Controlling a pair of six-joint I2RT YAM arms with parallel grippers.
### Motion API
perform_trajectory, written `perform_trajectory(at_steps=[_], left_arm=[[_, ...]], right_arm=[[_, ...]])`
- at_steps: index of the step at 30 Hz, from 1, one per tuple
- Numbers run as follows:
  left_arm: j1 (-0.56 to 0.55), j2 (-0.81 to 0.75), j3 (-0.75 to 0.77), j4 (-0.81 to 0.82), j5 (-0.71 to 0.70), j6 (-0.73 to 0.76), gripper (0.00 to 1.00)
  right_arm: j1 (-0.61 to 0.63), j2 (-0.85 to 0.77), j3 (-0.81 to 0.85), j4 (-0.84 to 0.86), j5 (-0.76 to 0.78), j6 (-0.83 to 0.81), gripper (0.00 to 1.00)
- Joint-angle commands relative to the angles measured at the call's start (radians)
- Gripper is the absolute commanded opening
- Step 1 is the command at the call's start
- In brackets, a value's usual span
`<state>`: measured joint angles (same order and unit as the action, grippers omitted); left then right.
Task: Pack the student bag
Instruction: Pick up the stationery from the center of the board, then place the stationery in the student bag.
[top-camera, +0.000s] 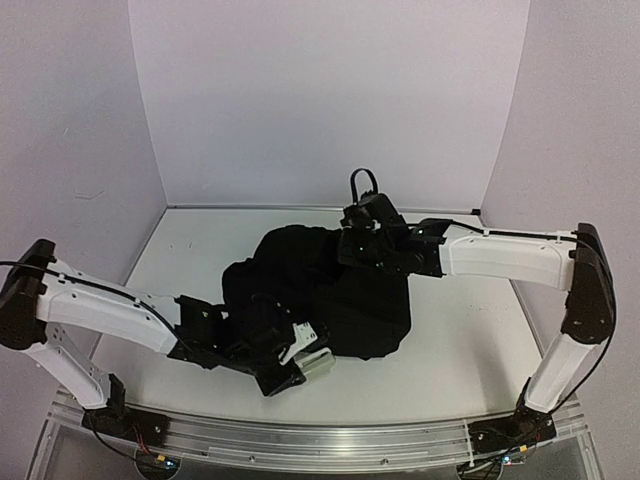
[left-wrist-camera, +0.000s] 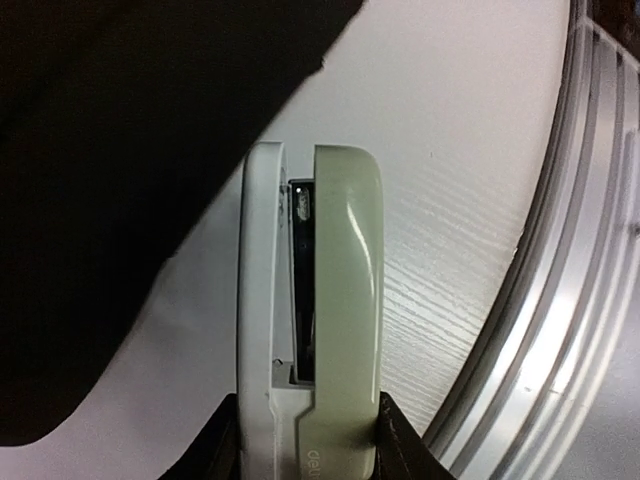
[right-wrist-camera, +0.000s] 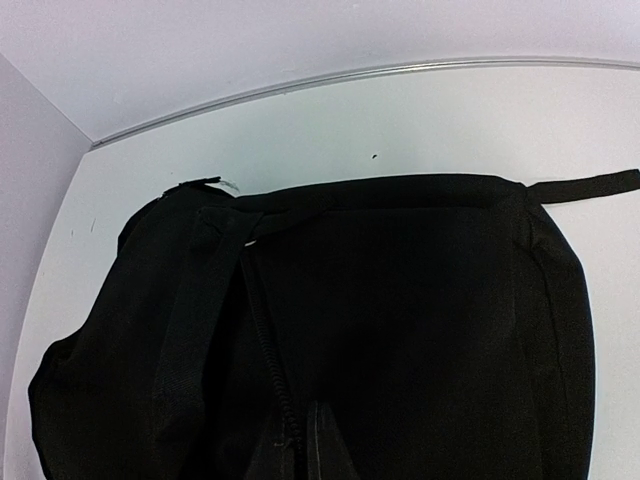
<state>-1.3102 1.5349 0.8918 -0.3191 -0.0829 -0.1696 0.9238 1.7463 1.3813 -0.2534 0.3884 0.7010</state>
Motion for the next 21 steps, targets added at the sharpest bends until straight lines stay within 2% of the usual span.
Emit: perform_trajectory(at_steps=[1,4,9,16,21], left_arm=[[0.137,-0.157,0.135,-0.100,0.078,-0.129,0.16],[0.256,-0.176,0.221,-0.168,0.212,-0.187,0.16],[0.405,-0.081,0.402,-0.270,0.420,-0.218,0.15],[0.470,0.129,0.625,-0.421,0.558,-0.150,0.14],[0.486,0.234,0.726,-0.512,0.585,-0.117,0.13]], right_arm=[[-0.014,-0.111,-0.010,0.101,0.010,-0.064,0.00],[-0.014,-0.119,-0.018,0.114,-0.011,-0.089,0.00],[-0.014,-0.107,-0.022,0.138,-0.061,-0.120,0.00],[-0.013,-0.098,-0.009,0.154,-0.103,-0.158,0.00],[-0.013,-0.097,0.003,0.156,-0.101,-0.159,0.00]])
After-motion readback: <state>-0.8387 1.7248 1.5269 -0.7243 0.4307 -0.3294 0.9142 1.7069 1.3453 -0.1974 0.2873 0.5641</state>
